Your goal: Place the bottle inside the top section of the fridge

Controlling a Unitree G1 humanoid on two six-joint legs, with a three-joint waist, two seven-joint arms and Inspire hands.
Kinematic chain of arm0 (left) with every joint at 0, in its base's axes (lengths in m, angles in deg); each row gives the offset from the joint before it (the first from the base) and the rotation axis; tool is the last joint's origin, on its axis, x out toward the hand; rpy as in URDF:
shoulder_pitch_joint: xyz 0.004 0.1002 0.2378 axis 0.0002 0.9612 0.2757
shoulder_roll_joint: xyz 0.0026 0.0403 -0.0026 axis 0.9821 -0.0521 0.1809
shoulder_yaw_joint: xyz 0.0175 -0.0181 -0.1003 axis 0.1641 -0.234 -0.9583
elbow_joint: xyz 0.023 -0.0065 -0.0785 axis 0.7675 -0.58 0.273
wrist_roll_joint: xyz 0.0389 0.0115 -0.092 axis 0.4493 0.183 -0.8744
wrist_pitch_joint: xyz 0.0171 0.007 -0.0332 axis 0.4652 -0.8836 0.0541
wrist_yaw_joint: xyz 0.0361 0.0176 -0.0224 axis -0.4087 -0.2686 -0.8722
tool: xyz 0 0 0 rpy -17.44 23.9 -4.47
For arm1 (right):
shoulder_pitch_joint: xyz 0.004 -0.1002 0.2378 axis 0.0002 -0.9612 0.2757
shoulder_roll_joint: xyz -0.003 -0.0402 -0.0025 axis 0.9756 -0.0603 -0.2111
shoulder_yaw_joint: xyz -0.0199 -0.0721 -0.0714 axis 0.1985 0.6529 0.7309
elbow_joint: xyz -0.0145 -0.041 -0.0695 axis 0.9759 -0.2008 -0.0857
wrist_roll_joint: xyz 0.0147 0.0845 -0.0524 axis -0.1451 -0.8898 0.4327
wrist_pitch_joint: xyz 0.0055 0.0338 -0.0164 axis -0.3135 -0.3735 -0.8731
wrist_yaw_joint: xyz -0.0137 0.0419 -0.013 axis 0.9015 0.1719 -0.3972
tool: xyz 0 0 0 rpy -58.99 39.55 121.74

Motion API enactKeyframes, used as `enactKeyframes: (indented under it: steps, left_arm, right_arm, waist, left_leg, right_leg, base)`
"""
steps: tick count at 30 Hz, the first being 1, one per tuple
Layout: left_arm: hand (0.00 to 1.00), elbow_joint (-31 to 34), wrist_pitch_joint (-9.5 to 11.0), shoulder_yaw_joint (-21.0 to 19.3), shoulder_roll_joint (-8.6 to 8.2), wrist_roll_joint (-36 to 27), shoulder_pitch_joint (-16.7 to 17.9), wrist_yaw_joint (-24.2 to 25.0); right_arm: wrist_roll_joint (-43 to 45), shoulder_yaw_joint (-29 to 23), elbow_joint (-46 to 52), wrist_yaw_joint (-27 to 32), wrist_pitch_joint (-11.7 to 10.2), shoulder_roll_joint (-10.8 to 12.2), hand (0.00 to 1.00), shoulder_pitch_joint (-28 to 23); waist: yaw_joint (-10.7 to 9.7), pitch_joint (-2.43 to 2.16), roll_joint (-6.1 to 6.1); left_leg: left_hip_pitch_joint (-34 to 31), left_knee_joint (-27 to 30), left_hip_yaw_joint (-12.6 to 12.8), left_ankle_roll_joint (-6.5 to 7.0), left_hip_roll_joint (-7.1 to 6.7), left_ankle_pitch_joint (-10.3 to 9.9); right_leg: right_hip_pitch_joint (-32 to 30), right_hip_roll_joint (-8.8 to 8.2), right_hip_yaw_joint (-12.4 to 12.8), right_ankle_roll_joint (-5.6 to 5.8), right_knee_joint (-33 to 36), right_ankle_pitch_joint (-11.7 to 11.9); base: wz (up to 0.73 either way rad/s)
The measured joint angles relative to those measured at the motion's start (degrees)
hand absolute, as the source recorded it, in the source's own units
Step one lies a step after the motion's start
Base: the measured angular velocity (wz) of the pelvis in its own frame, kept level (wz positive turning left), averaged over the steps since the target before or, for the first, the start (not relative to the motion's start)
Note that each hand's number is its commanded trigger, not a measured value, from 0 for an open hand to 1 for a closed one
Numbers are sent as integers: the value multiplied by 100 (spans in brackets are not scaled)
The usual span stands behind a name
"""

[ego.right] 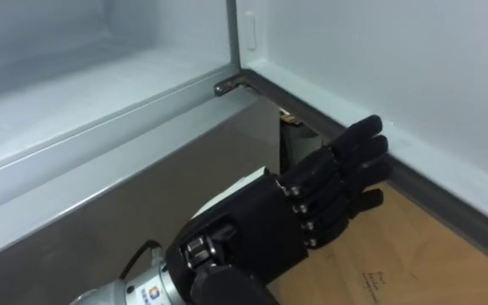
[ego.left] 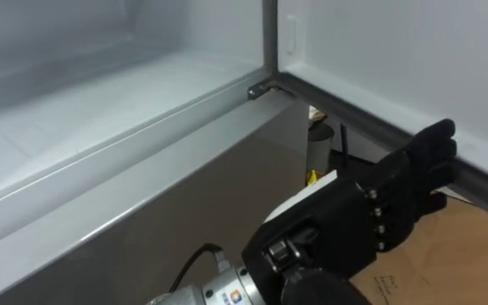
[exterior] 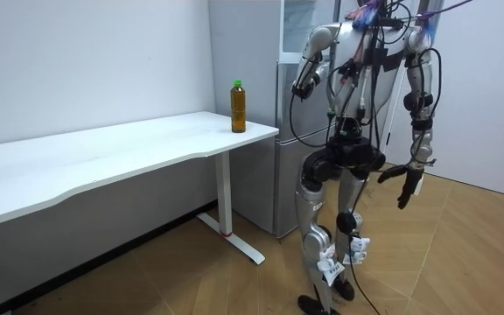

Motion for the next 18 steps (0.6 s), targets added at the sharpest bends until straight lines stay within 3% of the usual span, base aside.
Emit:
enactKeyframes:
  steps: [6,8,11,13,18]
  left_arm:
    - [0,16,60,-115,15,15,0,-12]
    - [0,96,79,-120,88,92,1,-46]
    - [0,405,93,-222,105,132,1,-77]
    - [0,475,223,-242,105,134,1,-100]
    - [0,649,282,-475,108,307,31,-295]
  right_arm:
    - [-297,50,-17,-4,-111,59,0,149]
    - [-566,110,-22,-19,-196,115,0,216]
    - [-673,126,-36,-12,-205,184,0,287]
    - [-668,183,-34,-1,-222,196,0,293]
    - [-642,286,-32,-14,-286,200,0,255]
  waist:
    - [416,-8,25]
    - [572,-15,35]
    - [762,-17,37]
    - [866,-16,36]
    - [1048,-16,22]
  left_leg:
    - [-144,82,-97,-23,-15,15]
    - [-217,83,-363,-27,-47,18]
    - [-252,-25,-407,-104,-84,85]
    - [-238,-96,-511,-109,-118,131]
    - [-336,-114,-1002,-85,-220,219]
  right_leg:
    - [-1,-102,-360,-27,-21,-5]
    - [48,-140,-592,-35,-95,0]
    - [50,-204,-836,-35,-97,-1]
    - [92,-238,-952,-35,-102,-2]
    - [176,-361,-1380,-20,-146,-38]
  base:
    - [31]
    - [40]
    - [49]
    - [39]
    - [45]
